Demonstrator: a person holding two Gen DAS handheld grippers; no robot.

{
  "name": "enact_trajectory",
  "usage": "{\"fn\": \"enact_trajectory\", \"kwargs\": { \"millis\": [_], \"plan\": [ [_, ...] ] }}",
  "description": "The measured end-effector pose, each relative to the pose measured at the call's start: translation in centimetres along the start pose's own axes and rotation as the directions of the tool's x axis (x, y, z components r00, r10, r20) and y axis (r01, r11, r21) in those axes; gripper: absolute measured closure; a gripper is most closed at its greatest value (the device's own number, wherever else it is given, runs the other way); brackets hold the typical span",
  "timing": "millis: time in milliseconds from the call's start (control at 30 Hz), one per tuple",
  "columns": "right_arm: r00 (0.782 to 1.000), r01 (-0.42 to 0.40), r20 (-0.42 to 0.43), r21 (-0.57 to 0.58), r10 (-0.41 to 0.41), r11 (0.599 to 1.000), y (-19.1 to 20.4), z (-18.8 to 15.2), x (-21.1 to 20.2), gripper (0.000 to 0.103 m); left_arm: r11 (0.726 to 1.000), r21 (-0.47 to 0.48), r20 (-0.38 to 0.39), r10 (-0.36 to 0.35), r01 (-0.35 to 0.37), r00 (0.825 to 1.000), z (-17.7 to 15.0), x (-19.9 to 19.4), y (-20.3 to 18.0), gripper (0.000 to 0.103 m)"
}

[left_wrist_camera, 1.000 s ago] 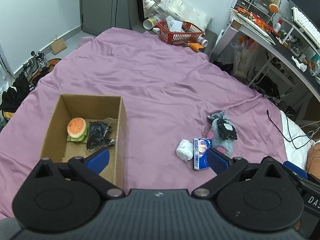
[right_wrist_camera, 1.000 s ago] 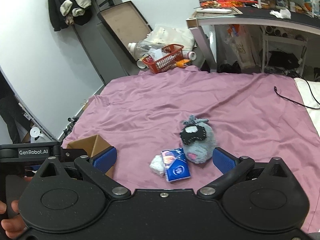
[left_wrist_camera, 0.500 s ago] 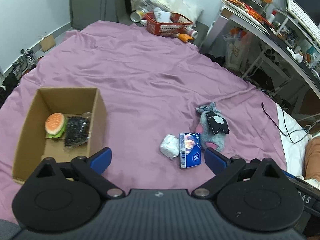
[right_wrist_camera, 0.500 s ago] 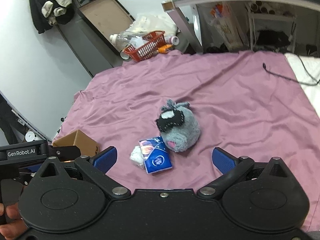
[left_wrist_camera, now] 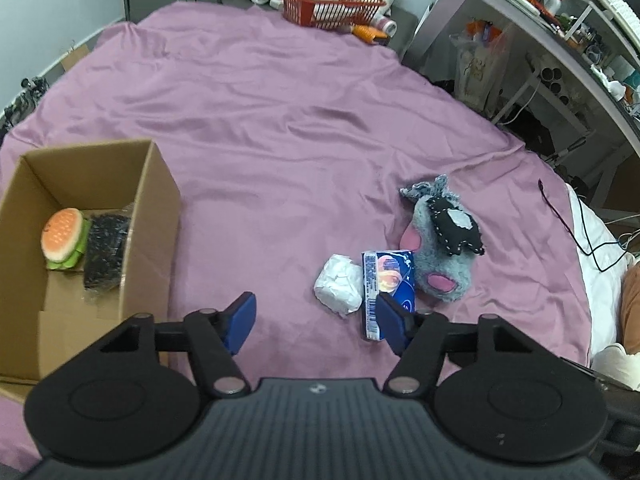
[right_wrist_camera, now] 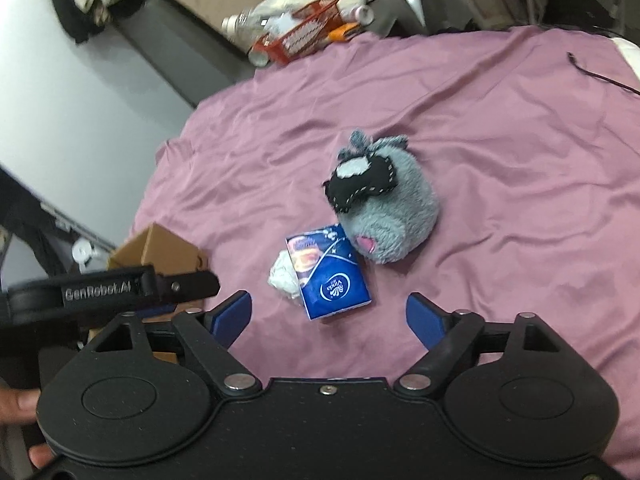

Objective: Organize soft objects
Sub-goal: 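Grasp the white tissue bundle with the left tool while the right tool grasps the blue pack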

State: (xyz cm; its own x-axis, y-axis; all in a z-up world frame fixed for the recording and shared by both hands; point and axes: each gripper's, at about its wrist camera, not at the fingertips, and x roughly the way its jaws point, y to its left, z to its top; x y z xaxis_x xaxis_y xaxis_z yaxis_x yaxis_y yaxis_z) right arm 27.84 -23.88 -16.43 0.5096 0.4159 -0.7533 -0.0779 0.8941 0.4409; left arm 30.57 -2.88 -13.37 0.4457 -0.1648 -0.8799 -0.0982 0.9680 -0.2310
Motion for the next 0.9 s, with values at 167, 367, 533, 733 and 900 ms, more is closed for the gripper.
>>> {"fn": "enact_trajectory", "kwargs": {
  "millis": [167, 367, 533, 733, 900],
  "plan": [
    [0.999, 0.012, -0.037, 0.0, -0.012, 1.0, -0.4, 0.6, 1.9, 0.025, 1.0, -0.01, -0.032, -0.025, 0.024, 0.999, 0.9, 2.0, 0.2, 0.045],
    [0.996, 0.019, -0.083, -0.018, -0.021, 1.0, -0.5, 0.8, 4.3, 0.028, 0.998, -0.012, -0.084, -0.058, 0.057, 0.995, 1.8, 4.9, 0.1, 0.045],
    [0.993, 0.025, -0.117, -0.027, -0.028, 0.999, -0.6, 1.1, 6.3, 0.031, 0.997, -0.02, -0.129, -0.078, 0.076, 0.989, 2.1, 7.3, 0.2, 0.045],
    [0.986, 0.029, -0.162, -0.015, -0.031, 0.999, -1.2, 1.3, 8.1, 0.042, 0.995, -0.038, -0.164, -0.096, 0.091, 0.982, 2.3, 9.4, 0.3, 0.045],
    [0.985, 0.039, -0.168, 0.006, -0.037, 0.999, -1.9, 1.4, 8.8, 0.049, 0.995, -0.042, -0.199, -0.096, 0.09, 0.975, 2.4, 10.7, 0.3, 0.055]
  ]
}}
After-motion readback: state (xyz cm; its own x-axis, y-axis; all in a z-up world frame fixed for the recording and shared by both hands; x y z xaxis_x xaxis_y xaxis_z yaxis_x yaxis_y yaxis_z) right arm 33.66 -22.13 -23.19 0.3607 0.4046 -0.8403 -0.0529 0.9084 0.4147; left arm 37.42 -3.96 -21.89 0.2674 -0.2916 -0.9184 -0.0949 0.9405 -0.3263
